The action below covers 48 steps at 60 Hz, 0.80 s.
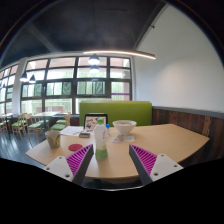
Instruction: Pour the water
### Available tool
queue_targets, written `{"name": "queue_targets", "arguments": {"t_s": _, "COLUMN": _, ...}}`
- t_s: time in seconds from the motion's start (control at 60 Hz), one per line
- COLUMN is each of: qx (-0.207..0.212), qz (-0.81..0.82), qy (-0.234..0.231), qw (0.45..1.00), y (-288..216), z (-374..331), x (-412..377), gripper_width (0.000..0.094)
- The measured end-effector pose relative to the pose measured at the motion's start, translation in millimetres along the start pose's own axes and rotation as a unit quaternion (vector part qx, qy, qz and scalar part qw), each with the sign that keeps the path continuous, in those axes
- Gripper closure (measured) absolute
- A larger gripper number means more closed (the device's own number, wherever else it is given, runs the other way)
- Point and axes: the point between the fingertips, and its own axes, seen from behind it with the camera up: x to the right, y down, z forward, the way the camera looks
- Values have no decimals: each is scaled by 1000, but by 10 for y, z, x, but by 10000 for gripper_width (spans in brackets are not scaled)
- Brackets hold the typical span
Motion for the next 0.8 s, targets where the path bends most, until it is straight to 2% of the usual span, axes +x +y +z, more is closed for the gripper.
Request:
{"name": "queue_targets", "arguments": {"t_s": 0.167, "qx": -3, "qz": 4, "qy": -2, "qw": 1000, "y": 7, "z": 65, "x": -71, "gripper_width": 114}}
{"name": "queue_targets", "arguments": {"t_s": 0.4, "qx": -25, "qz": 8, "qy": -27, "qw": 999, "y": 236, "z": 567, "x": -360, "gripper_width": 121}}
{"name": "queue_targets", "arguments": {"t_s": 0.567, "qx": -21, "qz": 1, "qy": -32, "qw": 999, "y": 280, "z": 1297, "x": -713, "gripper_width": 117}}
{"name": "queue_targets", "arguments": {"t_s": 0.717, "qx": -19, "qz": -14, "qy": -12, "qw": 1000, "y": 316, "z": 1759, "x": -738, "gripper_width": 115}}
{"name": "queue_targets", "arguments": {"t_s": 0.8, "qx": -17, "qz": -19, "qy": 18, "qw": 1000, "y": 336, "z": 1973, "x": -624, "gripper_width": 119}}
